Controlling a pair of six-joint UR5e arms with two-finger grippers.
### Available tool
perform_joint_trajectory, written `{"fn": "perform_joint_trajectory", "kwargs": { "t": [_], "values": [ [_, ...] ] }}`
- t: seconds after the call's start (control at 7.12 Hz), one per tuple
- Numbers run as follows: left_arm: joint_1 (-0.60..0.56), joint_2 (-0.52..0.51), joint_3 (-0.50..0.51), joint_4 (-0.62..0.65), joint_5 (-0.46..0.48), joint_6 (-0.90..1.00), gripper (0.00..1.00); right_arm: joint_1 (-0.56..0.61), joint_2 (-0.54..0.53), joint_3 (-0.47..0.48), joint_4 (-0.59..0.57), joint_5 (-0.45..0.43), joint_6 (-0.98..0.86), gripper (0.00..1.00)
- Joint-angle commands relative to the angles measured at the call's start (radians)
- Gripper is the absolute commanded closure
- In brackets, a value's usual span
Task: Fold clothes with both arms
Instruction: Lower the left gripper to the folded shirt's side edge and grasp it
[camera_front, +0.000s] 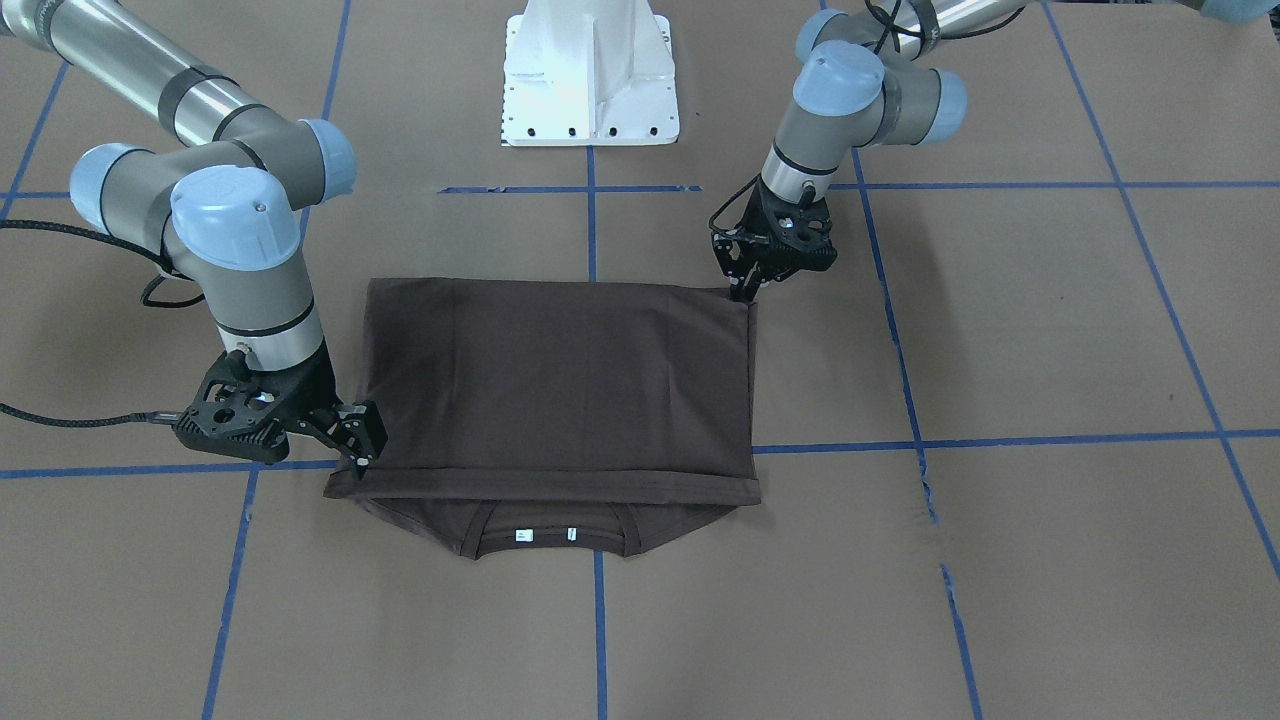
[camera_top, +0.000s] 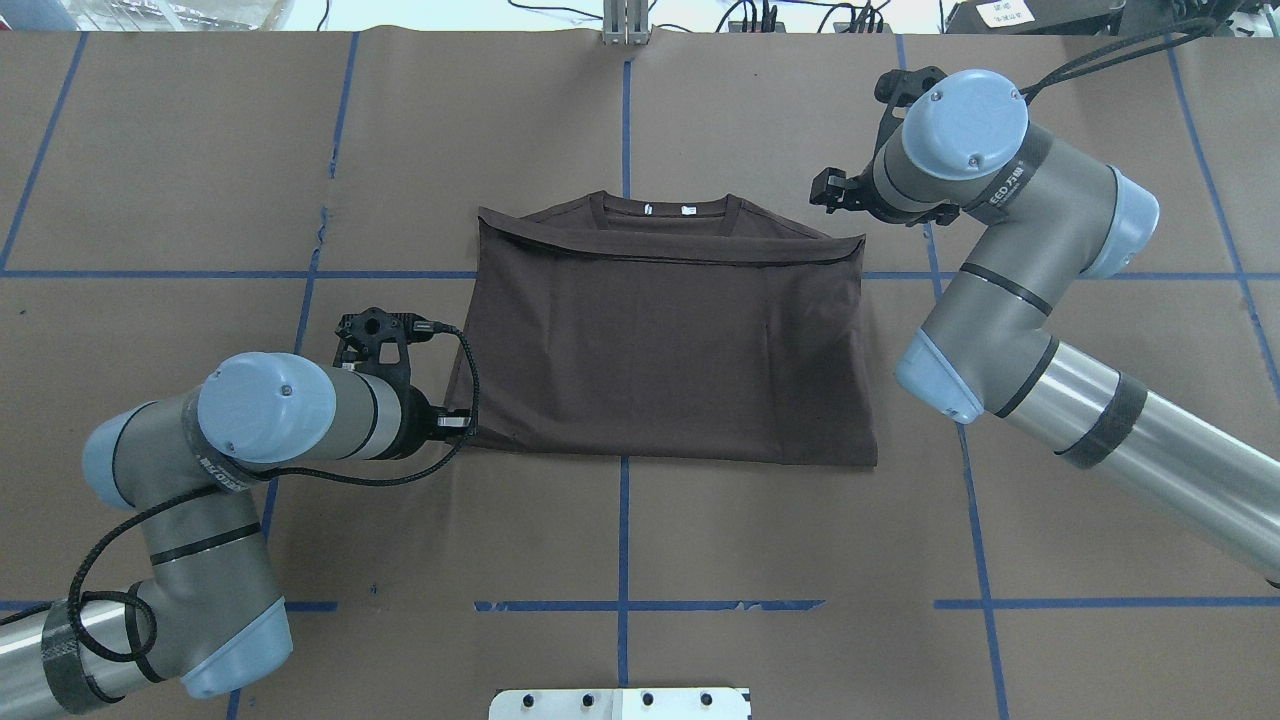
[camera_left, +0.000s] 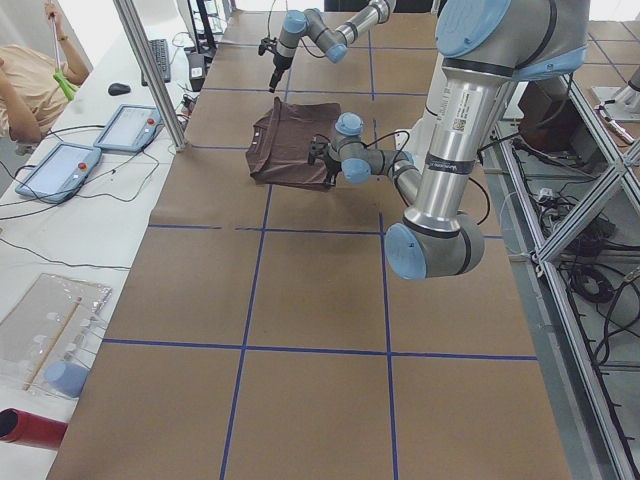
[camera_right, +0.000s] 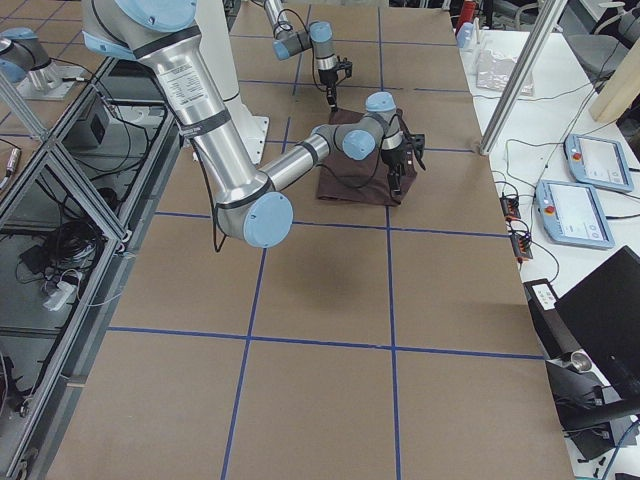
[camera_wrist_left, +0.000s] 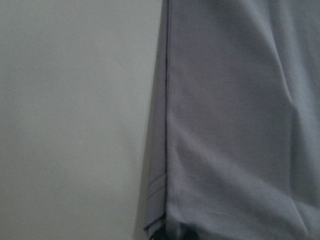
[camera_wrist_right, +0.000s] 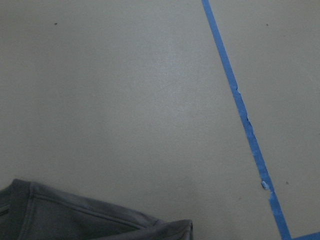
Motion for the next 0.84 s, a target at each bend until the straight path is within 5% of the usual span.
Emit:
{"fn": "perform_joint_trajectory", "kwargs": {
  "t": [0.0, 0.42, 0.7],
  "values": [
    [0.009, 0.003, 0.001, 0.002, 0.003, -0.029, 1.00, 0.000, 0.000, 0.000, 0.000, 0.000, 0.000, 0.00],
    [-0.012, 0.001, -0.005, 0.009, 0.067, 0.042, 1.00, -0.002, -0.005, 0.000, 0.000, 0.000, -0.003, 0.00],
    [-0.187, -0.007, 0.089, 0.000, 0.064, 0.246, 1.00, -0.002, -0.005, 0.000, 0.000, 0.000, 0.001, 0.00]
  ]
}}
